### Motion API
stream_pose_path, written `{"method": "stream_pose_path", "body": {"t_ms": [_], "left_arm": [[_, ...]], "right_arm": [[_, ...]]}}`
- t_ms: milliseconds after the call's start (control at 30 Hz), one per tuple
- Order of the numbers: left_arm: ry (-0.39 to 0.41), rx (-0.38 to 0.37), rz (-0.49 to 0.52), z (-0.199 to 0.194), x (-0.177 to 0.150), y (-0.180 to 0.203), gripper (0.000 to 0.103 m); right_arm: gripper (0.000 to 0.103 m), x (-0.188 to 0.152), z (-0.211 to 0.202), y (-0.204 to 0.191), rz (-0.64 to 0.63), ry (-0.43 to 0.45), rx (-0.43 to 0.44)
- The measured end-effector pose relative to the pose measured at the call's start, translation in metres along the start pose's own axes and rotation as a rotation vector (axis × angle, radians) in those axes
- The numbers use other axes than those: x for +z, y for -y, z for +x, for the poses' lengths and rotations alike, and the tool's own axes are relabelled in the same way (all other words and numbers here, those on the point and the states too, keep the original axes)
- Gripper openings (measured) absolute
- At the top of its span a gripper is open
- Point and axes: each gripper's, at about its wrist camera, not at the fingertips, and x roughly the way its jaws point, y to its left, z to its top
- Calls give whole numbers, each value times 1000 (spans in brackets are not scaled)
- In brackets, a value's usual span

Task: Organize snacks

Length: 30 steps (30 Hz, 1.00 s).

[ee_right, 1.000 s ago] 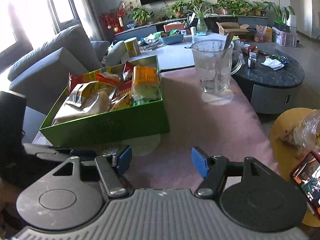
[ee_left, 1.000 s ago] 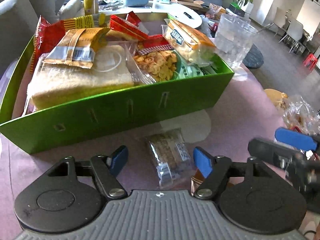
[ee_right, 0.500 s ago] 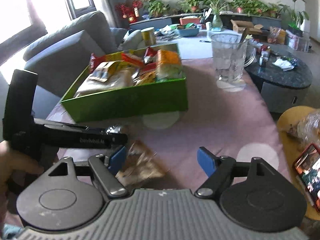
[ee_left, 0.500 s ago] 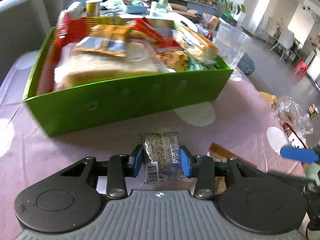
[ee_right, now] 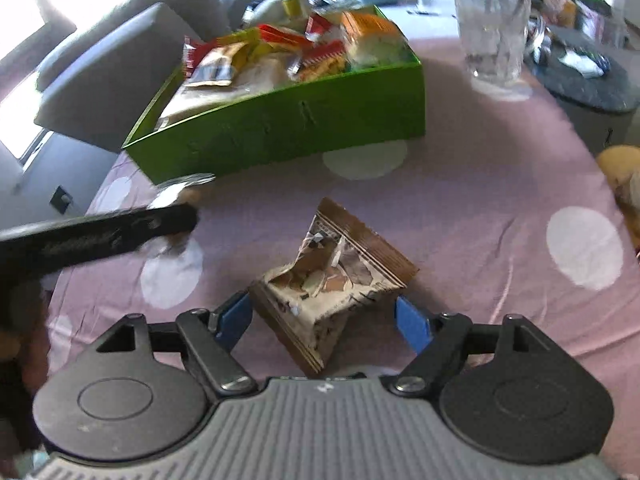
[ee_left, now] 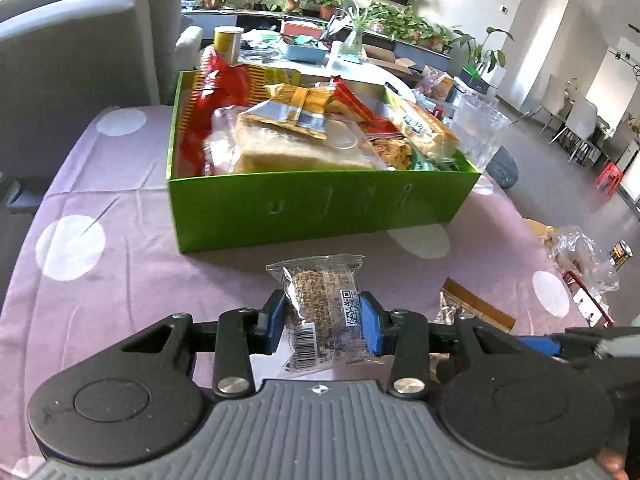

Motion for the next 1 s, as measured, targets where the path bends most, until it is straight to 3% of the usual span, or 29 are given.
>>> {"method": "stream_pose_path", "body": {"t_ms": [267, 500, 767, 833, 1000], "left_arm": [[11, 15, -6, -4, -3, -8, 36], [15, 24, -19, -7, -5, -16, 36], [30, 20, -18, -9, -5, -17, 36], [30, 19, -16, -9, -5, -18, 36], [-15, 34, -8, -2, -8, -19, 38]], "right_arm": [[101, 13, 17, -15, -4, 3, -43], [101, 6, 20, -36, -123, 15, -116], [100, 4, 19, -39, -116, 37, -144], [89, 4, 19, -41, -132, 58, -150], [83, 7, 15, -42, -157, 80, -123]]}}
